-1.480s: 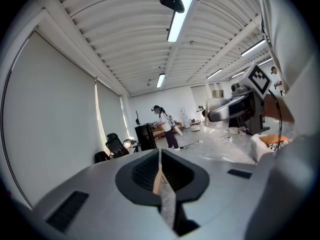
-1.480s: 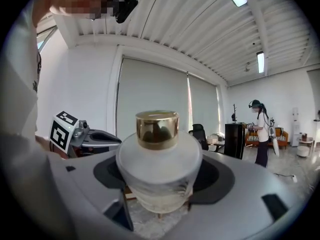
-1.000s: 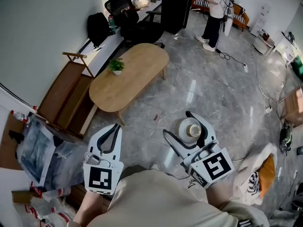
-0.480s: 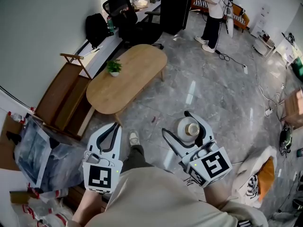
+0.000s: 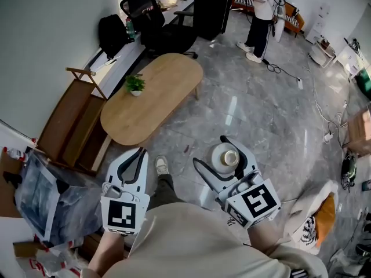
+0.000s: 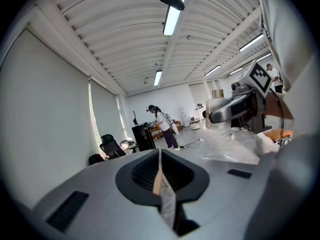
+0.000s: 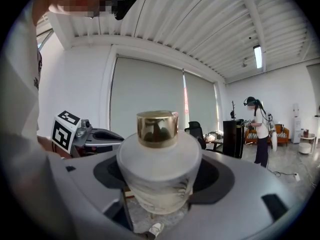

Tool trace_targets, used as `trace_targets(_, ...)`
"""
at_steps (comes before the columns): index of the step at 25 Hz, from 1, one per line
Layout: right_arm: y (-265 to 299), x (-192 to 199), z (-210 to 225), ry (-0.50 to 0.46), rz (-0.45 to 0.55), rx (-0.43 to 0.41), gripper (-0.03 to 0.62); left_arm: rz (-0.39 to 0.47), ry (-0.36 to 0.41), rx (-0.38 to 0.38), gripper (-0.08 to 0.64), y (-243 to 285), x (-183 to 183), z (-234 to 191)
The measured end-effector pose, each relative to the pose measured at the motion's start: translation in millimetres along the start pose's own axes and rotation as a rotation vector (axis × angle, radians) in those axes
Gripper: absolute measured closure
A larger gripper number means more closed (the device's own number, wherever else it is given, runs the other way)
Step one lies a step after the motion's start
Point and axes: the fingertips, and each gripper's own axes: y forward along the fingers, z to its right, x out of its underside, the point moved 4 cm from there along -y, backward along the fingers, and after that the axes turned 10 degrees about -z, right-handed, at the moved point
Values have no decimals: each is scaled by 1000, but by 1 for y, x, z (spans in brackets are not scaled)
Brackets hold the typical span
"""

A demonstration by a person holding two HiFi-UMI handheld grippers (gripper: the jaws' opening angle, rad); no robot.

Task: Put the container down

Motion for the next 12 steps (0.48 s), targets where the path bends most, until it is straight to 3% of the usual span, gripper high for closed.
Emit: trace_targets(12,132,-36,48,35,-47,-2,258,-54,-8,53,541,102,4,-94)
